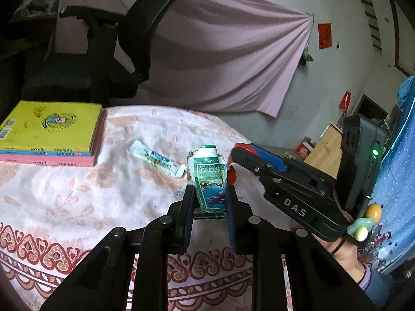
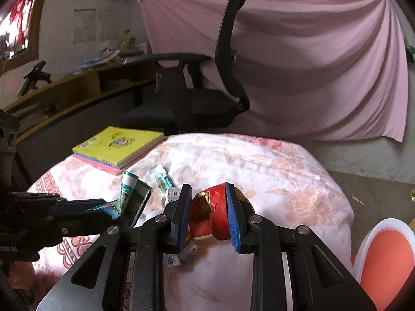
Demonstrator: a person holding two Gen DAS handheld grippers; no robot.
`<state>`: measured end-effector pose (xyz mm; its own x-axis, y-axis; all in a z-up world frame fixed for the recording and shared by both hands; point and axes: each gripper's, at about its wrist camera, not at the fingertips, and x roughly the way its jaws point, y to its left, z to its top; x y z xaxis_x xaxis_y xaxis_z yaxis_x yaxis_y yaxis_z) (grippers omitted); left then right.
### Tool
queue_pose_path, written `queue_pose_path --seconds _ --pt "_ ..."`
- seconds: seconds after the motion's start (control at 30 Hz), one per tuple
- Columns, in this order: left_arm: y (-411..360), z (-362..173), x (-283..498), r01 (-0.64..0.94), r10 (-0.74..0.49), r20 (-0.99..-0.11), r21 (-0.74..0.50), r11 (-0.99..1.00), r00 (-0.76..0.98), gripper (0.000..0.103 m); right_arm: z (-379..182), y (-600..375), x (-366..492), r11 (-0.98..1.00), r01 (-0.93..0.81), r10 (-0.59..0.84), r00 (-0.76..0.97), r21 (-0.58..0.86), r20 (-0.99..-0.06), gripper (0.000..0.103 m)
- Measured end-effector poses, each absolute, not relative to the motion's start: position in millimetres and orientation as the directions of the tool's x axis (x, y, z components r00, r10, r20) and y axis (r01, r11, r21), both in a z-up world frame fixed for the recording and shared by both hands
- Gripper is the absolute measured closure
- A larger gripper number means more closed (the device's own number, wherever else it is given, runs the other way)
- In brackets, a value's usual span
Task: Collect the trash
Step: 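Lift the red packet and green bottle off the table with both tools, then carry both items over the red bin and open both tools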
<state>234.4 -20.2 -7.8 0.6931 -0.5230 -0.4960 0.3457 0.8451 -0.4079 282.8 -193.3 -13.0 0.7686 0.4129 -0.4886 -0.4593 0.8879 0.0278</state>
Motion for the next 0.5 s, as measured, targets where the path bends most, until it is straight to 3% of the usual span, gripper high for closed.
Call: queue_pose_path --seconds 0.23,0.5 --pt "-25.1 11.7 210.6 0.332 -0.461 -0.373 -0.361 0.872 0.805 0.084 8.5 -217.5 248.6 0.899 -0.435 0.427 0.85 0.046 -0.307 0.079" --pt "-60.3 57.5 170.2 0.371 -0.409 -0.175 -0.213 0.904 0.896 0.084 40.3 -259.4 201.7 0.933 -0.36 0.36 0.93 0.015 -0.078 0.079"
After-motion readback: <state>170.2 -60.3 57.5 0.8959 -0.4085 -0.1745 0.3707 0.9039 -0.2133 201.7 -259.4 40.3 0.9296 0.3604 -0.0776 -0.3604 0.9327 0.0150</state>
